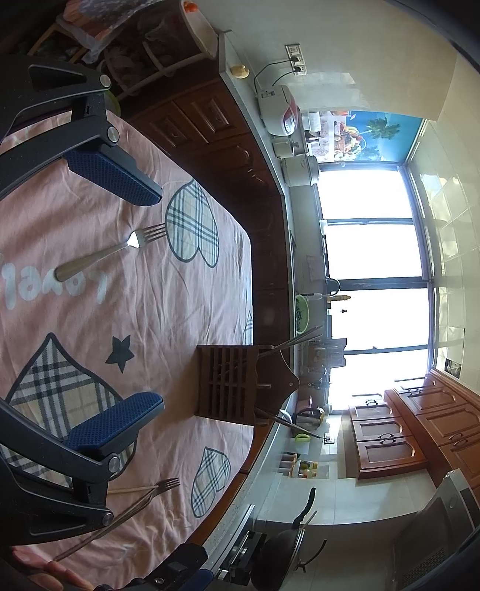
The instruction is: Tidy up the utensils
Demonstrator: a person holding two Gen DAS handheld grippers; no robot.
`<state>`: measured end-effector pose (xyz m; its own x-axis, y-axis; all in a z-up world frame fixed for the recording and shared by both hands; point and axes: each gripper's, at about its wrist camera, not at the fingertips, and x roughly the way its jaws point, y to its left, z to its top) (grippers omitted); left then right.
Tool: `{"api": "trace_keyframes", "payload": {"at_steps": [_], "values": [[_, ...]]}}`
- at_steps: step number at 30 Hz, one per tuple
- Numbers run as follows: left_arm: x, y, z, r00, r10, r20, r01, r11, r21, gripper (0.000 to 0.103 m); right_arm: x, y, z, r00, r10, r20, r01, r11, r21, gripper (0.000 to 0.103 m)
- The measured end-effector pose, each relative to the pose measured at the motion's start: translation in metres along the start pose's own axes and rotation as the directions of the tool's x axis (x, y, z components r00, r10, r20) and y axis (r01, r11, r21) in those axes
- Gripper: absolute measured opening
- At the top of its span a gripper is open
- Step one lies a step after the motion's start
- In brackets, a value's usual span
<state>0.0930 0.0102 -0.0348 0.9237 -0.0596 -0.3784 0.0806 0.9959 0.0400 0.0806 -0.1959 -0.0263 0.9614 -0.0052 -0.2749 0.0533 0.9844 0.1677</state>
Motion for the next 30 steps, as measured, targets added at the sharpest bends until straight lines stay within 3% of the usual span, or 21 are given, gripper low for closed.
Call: {"api": "trace_keyframes", "payload": {"at_steps": [30], "values": [[0.008,-0.016,0.012,1.0,-0.007,-0.016,0.007,1.0,0.003,0.102,0.011,-0.012,0.0,1.0,0.007,-0.022,-0.007,1.0,0.011,0.103]]}}
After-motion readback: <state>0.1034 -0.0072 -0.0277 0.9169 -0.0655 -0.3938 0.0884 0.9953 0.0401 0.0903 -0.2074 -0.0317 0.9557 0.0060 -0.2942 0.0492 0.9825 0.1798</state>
